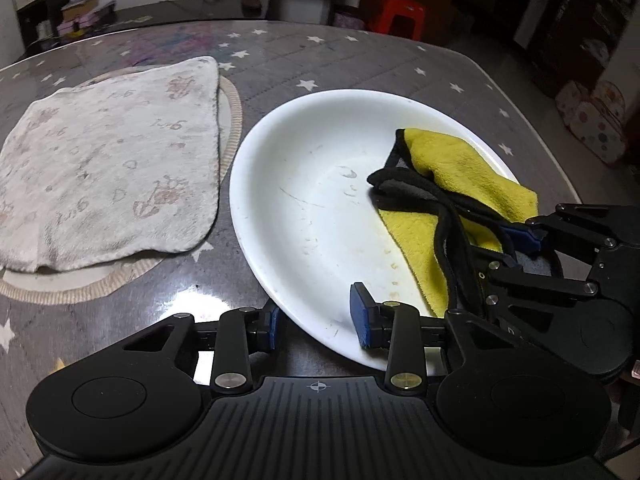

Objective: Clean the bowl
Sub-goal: 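Rub the yellow cloth along the bowl interior toward the rim with the right tool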

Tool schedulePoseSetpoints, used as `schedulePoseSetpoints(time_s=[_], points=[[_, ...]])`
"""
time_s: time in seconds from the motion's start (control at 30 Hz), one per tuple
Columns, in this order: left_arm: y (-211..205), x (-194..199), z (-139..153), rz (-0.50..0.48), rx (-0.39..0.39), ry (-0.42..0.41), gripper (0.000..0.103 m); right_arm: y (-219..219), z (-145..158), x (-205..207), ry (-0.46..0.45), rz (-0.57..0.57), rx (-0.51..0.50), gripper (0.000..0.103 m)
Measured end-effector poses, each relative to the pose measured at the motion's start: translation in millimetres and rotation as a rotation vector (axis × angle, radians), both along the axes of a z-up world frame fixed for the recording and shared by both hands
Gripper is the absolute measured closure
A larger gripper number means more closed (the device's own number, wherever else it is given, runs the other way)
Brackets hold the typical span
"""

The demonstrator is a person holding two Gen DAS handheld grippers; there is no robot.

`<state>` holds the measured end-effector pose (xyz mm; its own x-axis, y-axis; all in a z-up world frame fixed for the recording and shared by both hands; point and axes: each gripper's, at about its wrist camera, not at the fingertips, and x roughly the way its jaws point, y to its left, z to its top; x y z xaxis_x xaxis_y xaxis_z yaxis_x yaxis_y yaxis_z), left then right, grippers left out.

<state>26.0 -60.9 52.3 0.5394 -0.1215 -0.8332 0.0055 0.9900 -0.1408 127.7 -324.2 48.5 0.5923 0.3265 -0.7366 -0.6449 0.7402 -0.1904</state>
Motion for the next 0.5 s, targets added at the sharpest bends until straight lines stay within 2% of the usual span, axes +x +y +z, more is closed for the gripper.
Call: schedulePoseSetpoints(time_s=[0.23,0.5], points=[[4.3,7.0,0.7,-0.064,0.003,0.018,0.066,0.5,0.5,-0.6,0.009,0.003,0.002,0.078],[5.6,8.4,0.0,-0.091,0.014,0.017,0.064,1.1,-0.1,2.1,0.010,-0.005,0.008,0.076]])
